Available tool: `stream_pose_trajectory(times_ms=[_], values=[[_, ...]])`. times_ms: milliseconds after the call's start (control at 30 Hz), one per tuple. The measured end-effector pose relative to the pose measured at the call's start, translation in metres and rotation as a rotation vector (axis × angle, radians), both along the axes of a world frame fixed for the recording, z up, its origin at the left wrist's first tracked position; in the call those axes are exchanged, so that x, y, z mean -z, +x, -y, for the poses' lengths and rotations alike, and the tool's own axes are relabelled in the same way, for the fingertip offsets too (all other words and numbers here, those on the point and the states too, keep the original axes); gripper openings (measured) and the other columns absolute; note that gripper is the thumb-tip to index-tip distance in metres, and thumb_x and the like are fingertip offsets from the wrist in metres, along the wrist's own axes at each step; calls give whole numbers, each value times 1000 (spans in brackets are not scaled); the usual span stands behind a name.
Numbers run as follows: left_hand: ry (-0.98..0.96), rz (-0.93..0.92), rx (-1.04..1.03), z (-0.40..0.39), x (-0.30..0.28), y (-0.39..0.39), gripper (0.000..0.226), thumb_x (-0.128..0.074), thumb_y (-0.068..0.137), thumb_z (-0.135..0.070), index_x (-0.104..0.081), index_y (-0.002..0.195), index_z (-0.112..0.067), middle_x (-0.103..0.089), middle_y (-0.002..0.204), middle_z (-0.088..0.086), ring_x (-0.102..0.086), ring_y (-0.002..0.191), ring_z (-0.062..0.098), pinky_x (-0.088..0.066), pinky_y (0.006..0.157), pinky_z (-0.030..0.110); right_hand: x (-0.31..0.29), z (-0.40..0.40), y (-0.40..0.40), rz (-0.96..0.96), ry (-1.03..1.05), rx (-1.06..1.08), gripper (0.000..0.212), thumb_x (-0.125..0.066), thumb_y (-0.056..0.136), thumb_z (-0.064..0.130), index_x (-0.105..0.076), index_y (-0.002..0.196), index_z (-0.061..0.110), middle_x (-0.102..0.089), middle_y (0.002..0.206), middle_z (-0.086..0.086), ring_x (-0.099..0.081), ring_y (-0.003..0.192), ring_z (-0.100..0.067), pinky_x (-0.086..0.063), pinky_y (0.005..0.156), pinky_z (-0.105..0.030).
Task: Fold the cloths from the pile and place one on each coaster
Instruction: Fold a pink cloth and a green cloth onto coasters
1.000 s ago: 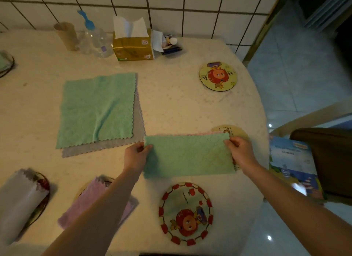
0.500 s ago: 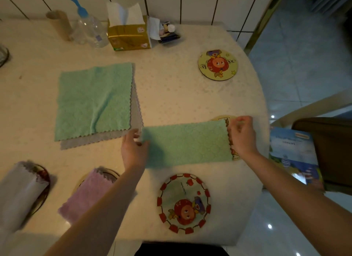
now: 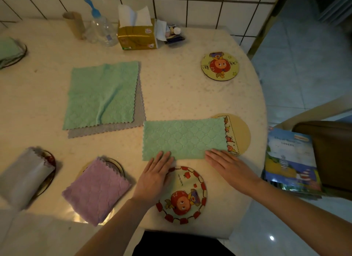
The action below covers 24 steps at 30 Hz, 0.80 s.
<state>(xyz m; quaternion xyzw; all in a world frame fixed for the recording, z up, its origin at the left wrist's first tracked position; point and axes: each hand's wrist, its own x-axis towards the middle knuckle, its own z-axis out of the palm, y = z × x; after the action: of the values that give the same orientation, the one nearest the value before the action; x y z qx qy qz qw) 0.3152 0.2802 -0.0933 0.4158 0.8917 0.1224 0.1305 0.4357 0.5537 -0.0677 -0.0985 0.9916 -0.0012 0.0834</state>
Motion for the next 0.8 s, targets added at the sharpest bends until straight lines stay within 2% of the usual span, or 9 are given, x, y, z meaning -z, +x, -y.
stream_pose_trajectory(times_ms=[67, 167, 300, 400, 533, 600, 700, 800], values=[[-15, 11, -47, 9, -2, 1, 54, -27, 98, -45, -33, 147, -23, -23, 156, -6, -15, 146, 16, -14, 115, 35, -2, -5, 0, 16, -2, 9, 86, -60, 60, -12, -37, 140, 7, -43, 144, -10, -39, 133, -26, -32, 107, -40], [-35, 21, -93, 17, -2, 1, 54, -25, 98, -44, -29, 148, -27, -19, 157, -9, -10, 146, 14, -9, 117, 33, -7, -9, -6, 2, 9, -1, 85, -68, 56, -10, -44, 135, 8, -50, 133, -10, -46, 123, -28, -43, 99, -42], [-49, 26, -126, 12, -6, 2, 52, -26, 97, -45, -33, 146, -27, -24, 156, -8, -11, 146, 14, -15, 119, 37, -15, -9, -19, 3, 31, 1, 82, -72, 44, -12, -54, 121, 8, -55, 118, -10, -53, 107, -29, -51, 82, -41], [-64, 17, -145, 8, -9, 3, 49, -31, 96, -44, -38, 142, -28, -30, 154, -7, -18, 145, 16, -17, 118, 39, -16, -9, -25, 33, 24, -24, 73, -72, 50, -11, -53, 117, 10, -55, 116, -8, -53, 103, -28, -51, 79, -40], [-95, 32, -188, -1, -15, 2, 42, -43, 97, -33, -43, 139, -27, -32, 153, -8, -19, 145, 17, -16, 119, 41, -21, -14, -31, 15, -33, -28, 56, -71, 55, -14, -59, 104, 11, -59, 101, -4, -55, 89, -22, -53, 65, -34], [-113, 43, -226, -8, -20, 3, 44, -45, 96, -30, -41, 140, -26, -30, 154, -7, -17, 145, 17, -12, 119, 41, -28, -14, -33, 13, -111, -16, 49, -68, 61, -14, -60, 103, 10, -60, 98, -4, -56, 87, -22, -53, 64, -34], [-100, 70, -265, -17, -30, 5, 54, -48, 94, -31, -31, 145, -24, -24, 157, -3, -11, 147, 19, -10, 119, 44, -46, -1, -27, -29, -269, 38, 35, -60, 76, -7, -60, 108, 7, -59, 102, -5, -56, 92, -23, -54, 73, -38], [-43, 62, -157, -28, -41, 18, 69, -48, 92, -41, -15, 151, -27, -14, 159, -3, -5, 147, 20, -7, 120, 45, -66, 27, -5, -76, -302, 23, 27, -58, 82, 3, -61, 108, 10, -60, 100, -3, -58, 87, -18, -54, 75, -33]])
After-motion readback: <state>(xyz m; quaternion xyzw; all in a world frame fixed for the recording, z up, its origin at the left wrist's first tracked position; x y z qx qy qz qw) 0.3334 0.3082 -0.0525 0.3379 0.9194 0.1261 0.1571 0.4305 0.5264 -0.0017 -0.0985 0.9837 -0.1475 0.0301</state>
